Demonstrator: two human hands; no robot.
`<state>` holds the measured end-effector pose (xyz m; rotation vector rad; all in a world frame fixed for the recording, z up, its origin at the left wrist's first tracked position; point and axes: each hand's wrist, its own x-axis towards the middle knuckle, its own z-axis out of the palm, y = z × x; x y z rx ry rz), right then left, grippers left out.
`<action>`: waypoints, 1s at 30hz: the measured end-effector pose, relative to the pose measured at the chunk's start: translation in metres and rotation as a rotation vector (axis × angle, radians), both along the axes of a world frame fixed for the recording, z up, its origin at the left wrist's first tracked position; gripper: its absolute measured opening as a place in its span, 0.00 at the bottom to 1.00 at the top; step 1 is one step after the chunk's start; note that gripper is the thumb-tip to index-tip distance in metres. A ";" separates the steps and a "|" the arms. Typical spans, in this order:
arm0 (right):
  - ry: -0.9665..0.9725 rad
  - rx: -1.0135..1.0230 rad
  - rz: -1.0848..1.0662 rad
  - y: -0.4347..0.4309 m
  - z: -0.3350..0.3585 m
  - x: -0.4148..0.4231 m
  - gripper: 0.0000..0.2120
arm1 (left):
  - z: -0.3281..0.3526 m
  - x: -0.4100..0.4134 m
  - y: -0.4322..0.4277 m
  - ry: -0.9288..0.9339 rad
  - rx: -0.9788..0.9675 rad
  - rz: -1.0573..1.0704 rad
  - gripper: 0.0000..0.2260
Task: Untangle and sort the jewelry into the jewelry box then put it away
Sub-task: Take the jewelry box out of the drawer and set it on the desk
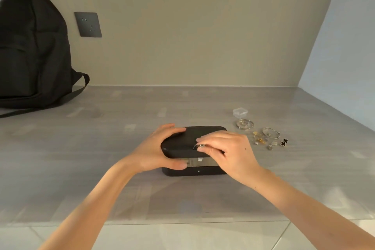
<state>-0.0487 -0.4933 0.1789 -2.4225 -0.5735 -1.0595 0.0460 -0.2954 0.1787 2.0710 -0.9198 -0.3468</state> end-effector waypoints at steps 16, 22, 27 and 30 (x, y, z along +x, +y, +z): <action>0.476 0.337 -0.428 -0.033 0.046 0.146 0.16 | 0.005 0.068 -0.046 0.381 -0.507 0.507 0.09; 0.525 0.326 -0.408 -0.045 0.026 0.140 0.12 | -0.013 0.085 -0.055 0.544 -0.509 0.609 0.12; 0.413 0.172 -0.590 -0.049 0.009 0.074 0.10 | -0.014 0.091 -0.071 0.538 -0.542 0.717 0.11; 0.520 0.176 -0.612 -0.054 0.000 0.038 0.08 | -0.009 0.101 -0.081 0.496 -0.520 0.739 0.11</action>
